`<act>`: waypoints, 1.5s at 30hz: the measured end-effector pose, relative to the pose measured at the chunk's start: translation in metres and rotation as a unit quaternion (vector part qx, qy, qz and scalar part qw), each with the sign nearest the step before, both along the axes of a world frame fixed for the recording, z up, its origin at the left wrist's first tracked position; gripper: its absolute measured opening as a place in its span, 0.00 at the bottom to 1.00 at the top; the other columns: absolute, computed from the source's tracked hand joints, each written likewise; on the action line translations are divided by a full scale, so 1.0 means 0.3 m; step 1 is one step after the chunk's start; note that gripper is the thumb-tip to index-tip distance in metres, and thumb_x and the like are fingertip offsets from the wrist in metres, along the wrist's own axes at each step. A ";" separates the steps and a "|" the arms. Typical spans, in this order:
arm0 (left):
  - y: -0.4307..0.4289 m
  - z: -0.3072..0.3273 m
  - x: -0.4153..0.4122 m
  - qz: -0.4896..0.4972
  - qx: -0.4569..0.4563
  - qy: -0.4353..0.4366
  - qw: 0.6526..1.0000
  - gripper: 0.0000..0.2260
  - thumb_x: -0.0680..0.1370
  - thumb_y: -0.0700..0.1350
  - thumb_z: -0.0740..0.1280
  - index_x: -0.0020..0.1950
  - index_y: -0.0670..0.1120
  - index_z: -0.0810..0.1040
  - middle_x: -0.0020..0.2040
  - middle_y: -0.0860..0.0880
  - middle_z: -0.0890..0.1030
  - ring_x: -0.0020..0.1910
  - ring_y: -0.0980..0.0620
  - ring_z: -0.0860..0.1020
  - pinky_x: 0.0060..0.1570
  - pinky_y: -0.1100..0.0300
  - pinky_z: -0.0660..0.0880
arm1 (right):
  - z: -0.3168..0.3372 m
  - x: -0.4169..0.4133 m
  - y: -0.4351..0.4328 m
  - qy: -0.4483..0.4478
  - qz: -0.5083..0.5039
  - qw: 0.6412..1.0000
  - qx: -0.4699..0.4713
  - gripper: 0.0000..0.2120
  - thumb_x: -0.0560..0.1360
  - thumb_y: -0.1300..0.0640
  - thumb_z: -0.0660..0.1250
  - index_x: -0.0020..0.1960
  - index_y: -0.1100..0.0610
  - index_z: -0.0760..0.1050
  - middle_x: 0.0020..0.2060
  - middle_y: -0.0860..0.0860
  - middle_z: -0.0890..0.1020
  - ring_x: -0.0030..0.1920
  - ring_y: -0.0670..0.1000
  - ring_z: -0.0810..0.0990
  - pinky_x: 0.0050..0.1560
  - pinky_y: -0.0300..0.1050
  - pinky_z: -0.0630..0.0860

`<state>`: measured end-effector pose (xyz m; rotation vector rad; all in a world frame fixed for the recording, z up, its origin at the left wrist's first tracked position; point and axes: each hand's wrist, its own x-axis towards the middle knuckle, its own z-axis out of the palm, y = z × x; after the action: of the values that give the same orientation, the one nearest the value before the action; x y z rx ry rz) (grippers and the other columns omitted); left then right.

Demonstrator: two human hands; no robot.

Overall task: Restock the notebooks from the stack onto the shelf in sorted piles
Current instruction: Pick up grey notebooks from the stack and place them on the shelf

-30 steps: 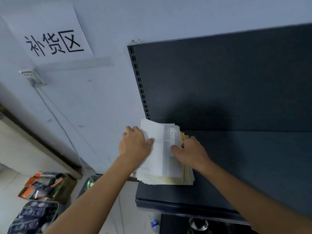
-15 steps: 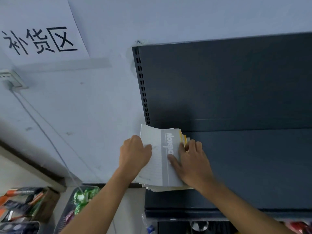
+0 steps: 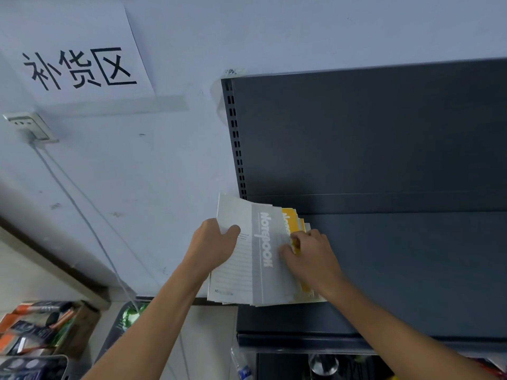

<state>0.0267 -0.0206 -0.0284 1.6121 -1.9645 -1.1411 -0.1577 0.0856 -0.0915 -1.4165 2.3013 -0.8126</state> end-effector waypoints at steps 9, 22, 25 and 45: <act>-0.019 0.035 -0.074 -0.053 0.002 0.039 0.998 0.14 0.82 0.51 0.62 0.61 0.43 0.75 0.54 0.45 0.82 0.49 0.47 0.83 0.46 0.51 0.81 | 0.134 -0.015 0.000 -0.245 -0.077 0.966 -0.018 0.14 0.75 0.39 0.70 0.48 0.49 0.76 0.45 0.43 0.82 0.45 0.40 0.79 0.40 0.38 0.75; 0.143 -0.016 -0.464 -0.185 -0.173 -0.077 0.964 0.12 0.81 0.54 0.66 0.50 0.45 0.71 0.39 0.54 0.75 0.34 0.55 0.74 0.26 0.65 0.63 | 0.171 -0.279 0.300 -0.180 -0.261 0.948 -0.018 0.08 0.78 0.54 0.71 0.45 0.59 0.82 0.40 0.52 0.86 0.41 0.51 0.84 0.48 0.49 0.83; 0.214 -0.021 -0.573 -0.235 -0.199 -0.086 0.948 0.13 0.82 0.55 0.64 0.51 0.45 0.70 0.40 0.51 0.76 0.34 0.56 0.74 0.27 0.64 0.64 | 0.182 -0.339 0.399 -0.107 -0.295 0.949 -0.007 0.15 0.78 0.53 0.70 0.44 0.65 0.78 0.35 0.53 0.81 0.38 0.52 0.80 0.41 0.46 0.77; 1.113 -0.032 -1.472 -0.414 -0.249 -0.071 0.873 0.14 0.82 0.54 0.62 0.50 0.44 0.67 0.38 0.52 0.67 0.39 0.48 0.72 0.30 0.57 0.63 | 0.130 -1.041 1.355 0.034 -0.444 0.895 0.027 0.10 0.75 0.52 0.63 0.39 0.58 0.73 0.36 0.53 0.79 0.39 0.57 0.79 0.35 0.46 0.71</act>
<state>-0.4151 0.3132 -0.0379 0.5795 -2.8547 -0.6341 -0.4702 0.4920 -0.0524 -0.2884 2.9920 -0.8974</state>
